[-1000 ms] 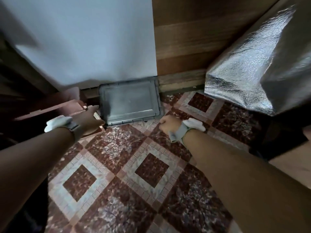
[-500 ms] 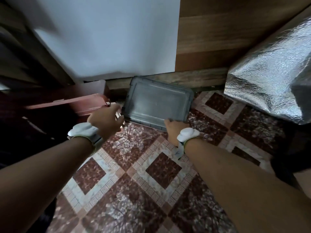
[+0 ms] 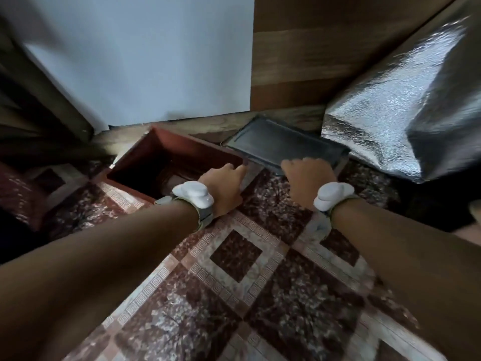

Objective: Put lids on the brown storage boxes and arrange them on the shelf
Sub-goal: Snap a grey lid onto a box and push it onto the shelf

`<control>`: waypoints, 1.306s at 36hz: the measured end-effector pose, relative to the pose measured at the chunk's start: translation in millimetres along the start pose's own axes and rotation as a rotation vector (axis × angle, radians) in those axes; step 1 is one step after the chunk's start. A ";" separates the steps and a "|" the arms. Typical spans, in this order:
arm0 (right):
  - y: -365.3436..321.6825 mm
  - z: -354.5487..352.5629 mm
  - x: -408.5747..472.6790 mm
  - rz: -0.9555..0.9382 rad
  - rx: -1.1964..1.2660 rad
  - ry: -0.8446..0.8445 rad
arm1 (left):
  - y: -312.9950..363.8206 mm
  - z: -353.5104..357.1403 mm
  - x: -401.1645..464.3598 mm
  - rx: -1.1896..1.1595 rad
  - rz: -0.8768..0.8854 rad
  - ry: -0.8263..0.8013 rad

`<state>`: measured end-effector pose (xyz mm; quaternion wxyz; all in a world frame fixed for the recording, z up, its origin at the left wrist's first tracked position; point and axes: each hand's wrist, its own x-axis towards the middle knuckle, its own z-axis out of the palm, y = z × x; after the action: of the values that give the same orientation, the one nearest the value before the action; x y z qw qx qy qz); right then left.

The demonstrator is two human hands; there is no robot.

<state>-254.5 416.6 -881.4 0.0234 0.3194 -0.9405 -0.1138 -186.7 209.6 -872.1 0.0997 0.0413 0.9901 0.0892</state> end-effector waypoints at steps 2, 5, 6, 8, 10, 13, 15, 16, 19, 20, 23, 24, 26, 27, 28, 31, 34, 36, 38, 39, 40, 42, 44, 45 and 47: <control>12.9 -14.7 -6.8 0.055 0.013 0.047 | 24.2 0.0 -1.1 0.007 0.038 -0.053; 28.2 -36.0 -17.2 0.189 0.137 0.156 | 64.4 10.0 -5.5 -0.031 0.059 -0.140; 32.2 -46.5 -22.3 0.239 0.188 0.183 | 78.4 13.8 -9.9 -0.039 0.082 -0.161; 37.0 -64.9 -28.2 0.327 0.227 0.204 | 101.6 21.9 -17.7 -0.038 0.132 -0.169; 39.5 -81.0 -38.1 0.428 0.245 0.248 | 121.3 29.1 -25.3 -0.021 0.190 -0.153; 35.9 -95.5 -54.1 0.512 0.367 0.347 | 137.0 35.9 -32.3 0.054 0.212 -0.088; 37.0 -105.1 -61.5 0.507 0.448 0.364 | 141.5 33.1 -38.5 0.070 0.234 -0.091; 38.2 -110.9 -63.1 0.511 0.488 0.375 | 140.9 30.7 -43.2 0.068 0.252 -0.109; 38.7 -125.7 -70.1 0.511 0.592 0.396 | 131.0 17.6 -61.1 0.021 0.312 -0.144; 36.8 -128.4 -75.0 0.479 0.602 0.388 | 123.3 11.5 -64.8 -0.002 0.326 -0.144; 30.2 -134.1 -87.6 0.363 0.620 0.343 | 88.2 -9.0 -69.5 -0.021 0.310 -0.109; 29.1 -136.5 -88.1 0.342 0.641 0.338 | 74.2 -15.9 -68.1 -0.011 0.271 -0.100; 29.2 -140.4 -85.5 0.345 0.729 0.339 | 48.2 -26.8 -63.0 -0.028 0.109 -0.085; 29.2 -141.4 -82.7 0.346 0.792 0.339 | 37.8 -30.6 -60.0 -0.064 0.010 -0.081; 28.8 -142.3 -80.2 0.343 0.861 0.336 | 29.8 -32.4 -56.6 -0.122 -0.068 -0.084; 29.9 -144.4 -72.9 0.363 1.059 0.349 | 12.7 -37.0 -41.9 -0.324 -0.199 -0.023; 32.5 -150.7 -65.2 0.388 1.297 0.379 | -3.1 -49.7 -27.1 -0.599 -0.400 0.228; 35.3 -154.4 -62.0 0.372 1.458 0.371 | -11.3 -65.9 -16.7 -0.871 -0.439 0.438; 37.3 -155.0 -60.9 0.342 1.587 0.340 | -21.1 -85.8 -11.0 -1.042 -0.374 0.598; 37.8 -153.8 -60.7 0.323 1.640 0.316 | -26.4 -93.5 -9.9 -1.066 -0.328 0.628; 37.8 -152.5 -61.0 0.304 1.677 0.288 | -31.1 -97.8 -9.6 -1.063 -0.282 0.627; 35.1 -148.9 -61.3 0.289 1.715 0.240 | -40.9 -99.1 -9.9 -1.064 -0.204 0.599; 33.5 -143.6 -62.1 0.312 1.724 0.208 | -46.9 -93.1 -7.2 -1.115 -0.164 0.593; 32.6 -140.6 -62.2 0.325 1.720 0.201 | -49.7 -89.9 -6.3 -1.116 -0.168 0.611; 31.8 -132.7 -61.3 0.365 1.707 0.210 | -57.7 -82.9 -4.5 -1.050 -0.219 0.640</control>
<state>-209.2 451.7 -743.3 -0.1192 0.0812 -0.7339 0.6638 -203.0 138.6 -802.0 -0.1863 -0.1439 0.7934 0.5614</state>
